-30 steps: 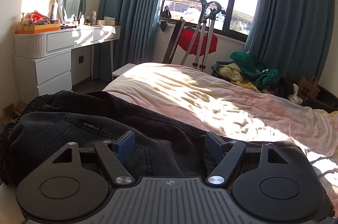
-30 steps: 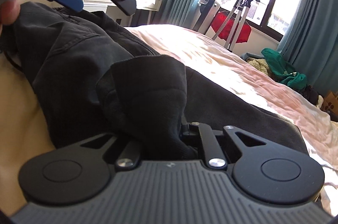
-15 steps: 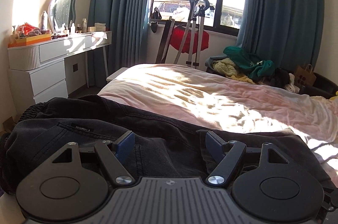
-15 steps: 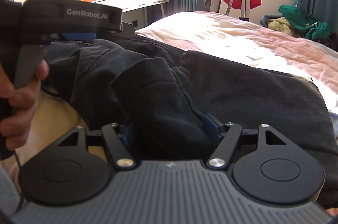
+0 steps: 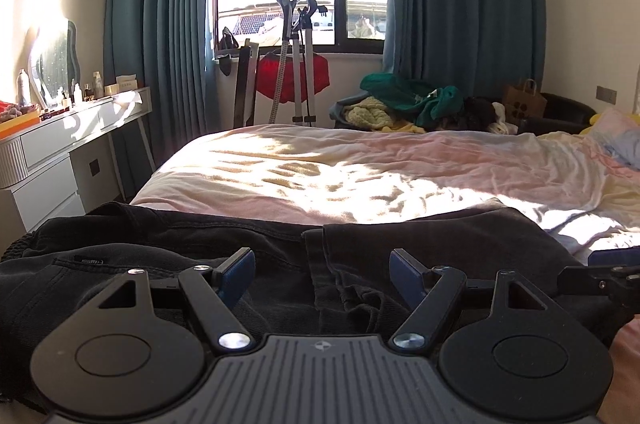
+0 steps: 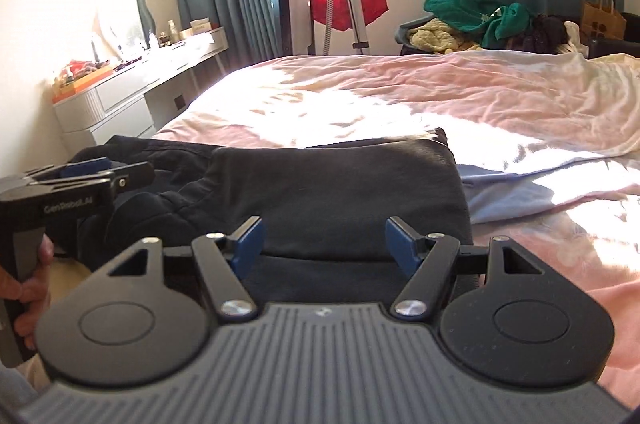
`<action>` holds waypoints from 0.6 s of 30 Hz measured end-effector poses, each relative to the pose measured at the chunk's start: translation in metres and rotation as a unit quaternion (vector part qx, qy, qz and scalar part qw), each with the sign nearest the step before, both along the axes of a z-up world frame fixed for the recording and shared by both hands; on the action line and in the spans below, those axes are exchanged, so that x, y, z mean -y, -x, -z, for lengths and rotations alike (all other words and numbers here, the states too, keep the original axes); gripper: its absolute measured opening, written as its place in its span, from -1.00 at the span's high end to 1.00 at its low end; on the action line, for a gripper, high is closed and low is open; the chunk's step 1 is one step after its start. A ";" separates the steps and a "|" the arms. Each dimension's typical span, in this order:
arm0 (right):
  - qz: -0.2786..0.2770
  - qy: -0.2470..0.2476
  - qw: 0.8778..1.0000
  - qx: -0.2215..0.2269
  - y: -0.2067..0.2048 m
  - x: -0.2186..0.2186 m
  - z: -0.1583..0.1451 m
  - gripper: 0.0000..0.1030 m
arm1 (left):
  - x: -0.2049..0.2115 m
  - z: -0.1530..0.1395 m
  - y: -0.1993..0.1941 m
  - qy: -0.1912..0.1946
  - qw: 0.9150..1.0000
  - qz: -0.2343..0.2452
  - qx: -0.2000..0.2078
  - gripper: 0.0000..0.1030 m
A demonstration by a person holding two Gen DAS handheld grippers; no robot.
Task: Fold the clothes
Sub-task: 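Lay the pant leg on the pants and open the right gripper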
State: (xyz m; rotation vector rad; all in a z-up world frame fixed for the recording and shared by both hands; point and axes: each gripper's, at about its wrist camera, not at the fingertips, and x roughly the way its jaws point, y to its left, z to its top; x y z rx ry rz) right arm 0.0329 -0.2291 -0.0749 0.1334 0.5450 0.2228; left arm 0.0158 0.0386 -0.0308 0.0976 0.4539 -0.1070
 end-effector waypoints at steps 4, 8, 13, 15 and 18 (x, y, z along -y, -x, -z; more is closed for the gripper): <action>0.029 -0.010 0.999 -0.035 -0.013 0.015 0.011 -0.35 | 0.006 0.023 -0.007 -0.029 0.998 -0.020 -0.053 -0.48; 0.026 0.004 0.998 -0.065 -0.019 0.021 0.032 -0.34 | 0.008 0.034 -0.006 -0.045 0.997 -0.024 -0.064 -0.49; 0.018 0.037 0.998 -0.058 -0.017 0.011 0.039 -0.39 | 0.007 0.035 -0.004 -0.040 0.997 -0.031 -0.063 -0.48; 0.019 0.034 0.998 -0.056 -0.017 0.012 0.039 -0.39 | 0.006 0.034 -0.002 -0.037 0.997 -0.031 -0.061 -0.48; 0.017 0.025 0.998 -0.053 -0.017 0.016 0.038 -0.38 | 0.003 0.029 0.003 -0.028 0.997 -0.032 -0.063 -0.48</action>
